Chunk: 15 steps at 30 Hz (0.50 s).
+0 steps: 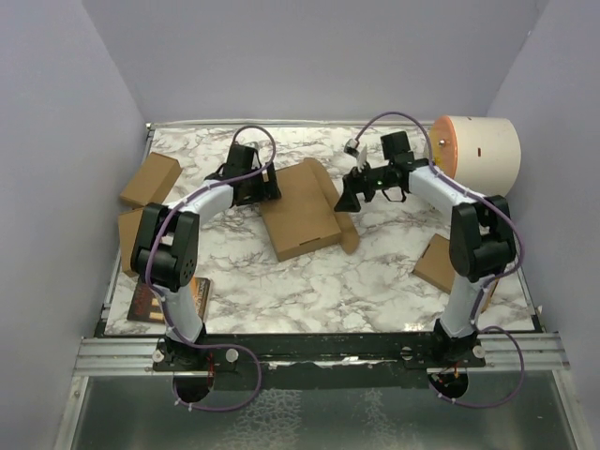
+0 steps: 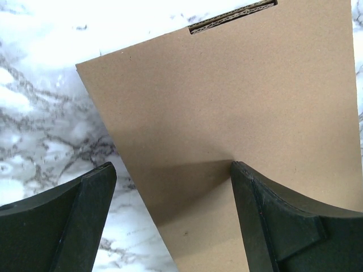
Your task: Fold the paper box
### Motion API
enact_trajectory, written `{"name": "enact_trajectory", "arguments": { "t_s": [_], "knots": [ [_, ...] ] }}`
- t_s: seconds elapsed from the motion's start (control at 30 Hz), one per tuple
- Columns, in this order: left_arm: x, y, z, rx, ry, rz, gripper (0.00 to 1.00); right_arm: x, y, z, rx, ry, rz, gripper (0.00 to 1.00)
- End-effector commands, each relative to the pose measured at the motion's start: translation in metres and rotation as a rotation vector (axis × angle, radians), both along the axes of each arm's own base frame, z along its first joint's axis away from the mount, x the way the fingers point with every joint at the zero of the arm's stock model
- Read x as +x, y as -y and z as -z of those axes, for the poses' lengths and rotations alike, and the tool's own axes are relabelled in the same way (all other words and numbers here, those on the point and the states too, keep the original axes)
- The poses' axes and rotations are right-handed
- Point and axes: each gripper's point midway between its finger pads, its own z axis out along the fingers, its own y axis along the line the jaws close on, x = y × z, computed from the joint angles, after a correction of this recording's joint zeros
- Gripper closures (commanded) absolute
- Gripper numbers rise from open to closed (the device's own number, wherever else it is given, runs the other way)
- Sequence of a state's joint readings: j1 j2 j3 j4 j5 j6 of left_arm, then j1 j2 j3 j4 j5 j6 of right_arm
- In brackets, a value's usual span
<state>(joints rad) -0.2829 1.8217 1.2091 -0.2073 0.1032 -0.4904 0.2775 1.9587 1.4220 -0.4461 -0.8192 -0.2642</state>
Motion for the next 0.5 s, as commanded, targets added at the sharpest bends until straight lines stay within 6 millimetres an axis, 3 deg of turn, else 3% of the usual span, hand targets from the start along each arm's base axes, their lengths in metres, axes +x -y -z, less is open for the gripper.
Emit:
{"name": "enact_trajectory", "arguments": {
  "t_s": [0.0, 0.07, 0.13, 0.17, 0.23, 0.3, 0.37, 0.47],
  "knots": [
    [0.007, -0.016, 0.034, 0.082, -0.060, 0.039, 0.16, -0.025, 0.007, -0.038, -0.005, 0.333, -0.234, 0.13],
    [0.015, -0.011, 0.038, 0.067, -0.056, 0.069, 0.16, -0.042, 0.008, -0.042, 0.001, 0.449, -0.350, 0.15],
    [0.020, -0.007, 0.041, 0.053, -0.058, 0.091, 0.16, -0.044, 0.013, -0.043, -0.027, 0.545, -0.372, 0.19],
    [0.023, -0.006, 0.041, 0.047, -0.056, 0.095, 0.16, -0.037, 0.018, -0.040, -0.063, 0.564, -0.333, 0.25],
    [0.028, -0.004, 0.038, 0.035, -0.046, 0.104, 0.16, -0.023, 0.025, -0.033, -0.130, 0.568, -0.277, 0.53],
    [0.031, -0.004, 0.033, 0.024, -0.028, 0.111, 0.16, -0.014, 0.033, -0.020, -0.192, 0.537, -0.251, 0.72],
    [0.035, -0.003, 0.022, 0.011, 0.002, 0.112, 0.16, -0.005, 0.038, -0.006, -0.237, 0.494, -0.212, 0.82],
    [0.041, -0.002, 0.003, -0.009, 0.055, 0.120, 0.16, 0.003, 0.037, 0.007, -0.258, 0.478, -0.190, 0.87]
  ]
}}
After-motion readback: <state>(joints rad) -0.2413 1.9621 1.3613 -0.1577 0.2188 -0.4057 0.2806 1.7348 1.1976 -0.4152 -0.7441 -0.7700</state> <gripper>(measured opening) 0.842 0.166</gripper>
